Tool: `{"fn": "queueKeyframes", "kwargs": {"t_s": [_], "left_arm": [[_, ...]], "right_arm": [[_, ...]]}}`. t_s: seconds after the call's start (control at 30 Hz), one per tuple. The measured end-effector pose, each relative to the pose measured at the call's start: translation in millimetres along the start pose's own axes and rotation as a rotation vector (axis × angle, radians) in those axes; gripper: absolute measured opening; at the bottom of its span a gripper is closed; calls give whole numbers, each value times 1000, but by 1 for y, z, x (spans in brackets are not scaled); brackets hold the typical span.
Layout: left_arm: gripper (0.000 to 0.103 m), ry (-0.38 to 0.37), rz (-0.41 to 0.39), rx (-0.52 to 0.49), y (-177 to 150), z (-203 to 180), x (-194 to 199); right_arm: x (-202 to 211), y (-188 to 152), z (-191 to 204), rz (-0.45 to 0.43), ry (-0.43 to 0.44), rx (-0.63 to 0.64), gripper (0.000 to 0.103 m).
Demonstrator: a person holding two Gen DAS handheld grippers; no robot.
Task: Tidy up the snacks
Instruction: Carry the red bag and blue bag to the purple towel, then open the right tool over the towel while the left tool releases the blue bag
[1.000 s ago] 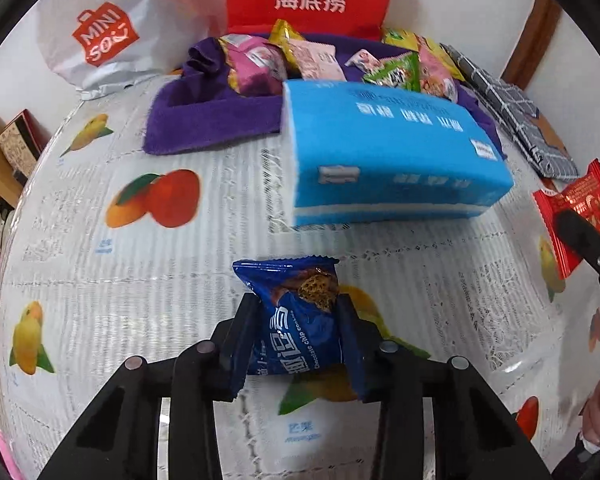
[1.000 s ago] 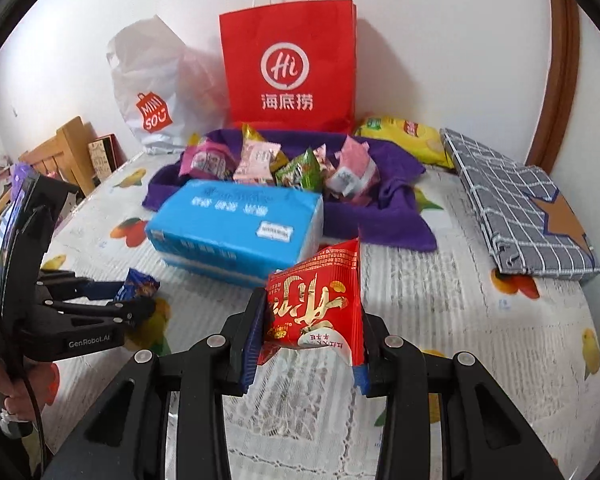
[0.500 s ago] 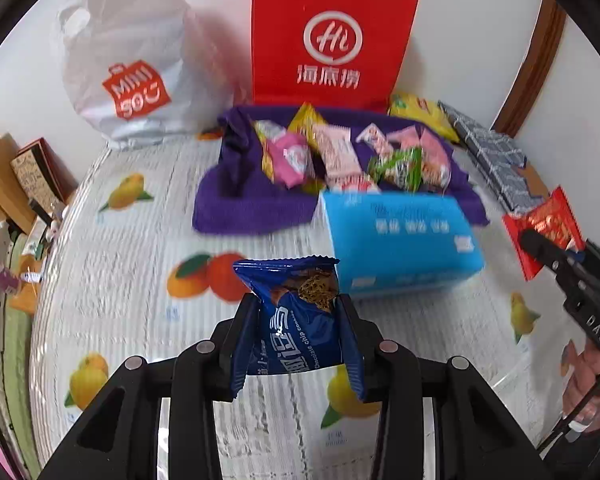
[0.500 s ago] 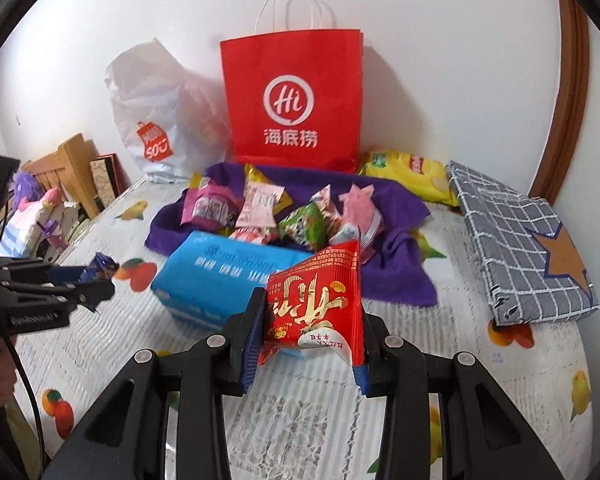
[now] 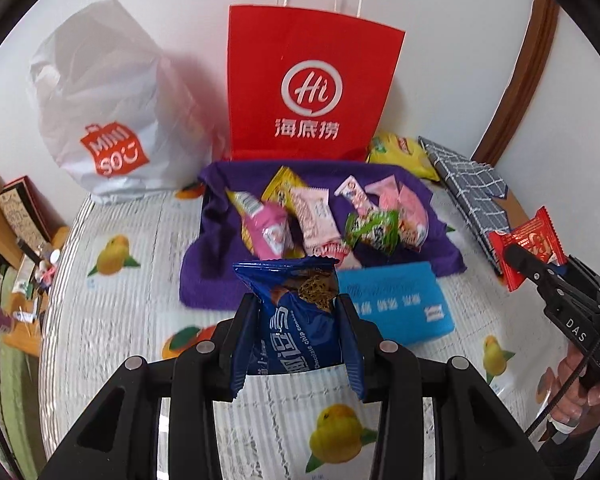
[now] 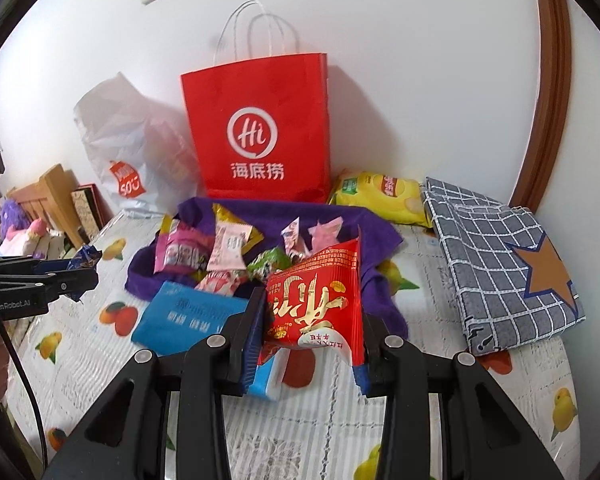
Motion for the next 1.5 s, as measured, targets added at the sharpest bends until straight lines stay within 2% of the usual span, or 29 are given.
{"fn": "queueKeyframes", "kwargs": {"t_s": [0.1,0.33,0.87,1.17,1.5], "left_arm": [[37,-9,-16,-7,10,-1,3],[37,-25,-33,-10,36,-1,0],[38,-47,-17,-7,98,-1,-40],[38,-52,40,-15,121,-11,-84],[38,-23,94,-29,128,-13,-122]], "right_arm": [[-2,11,-1,2,23,-8,38],[-11,38,2,1,10,0,38],[-69,84,17,37,24,54,38],[-123,95,17,136,44,81,38],[-158,93,6,214,41,105,38]]}}
Point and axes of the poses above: each gripper's, at about its wrist camera, not at the fingertips, and x roughly against the way its jaws point, z to its left, y to its top, the point moved 1 cm from there along -x, roughly the way its jaws point, and after that the axes turned 11 degrees about z, right-handed, at the moved point
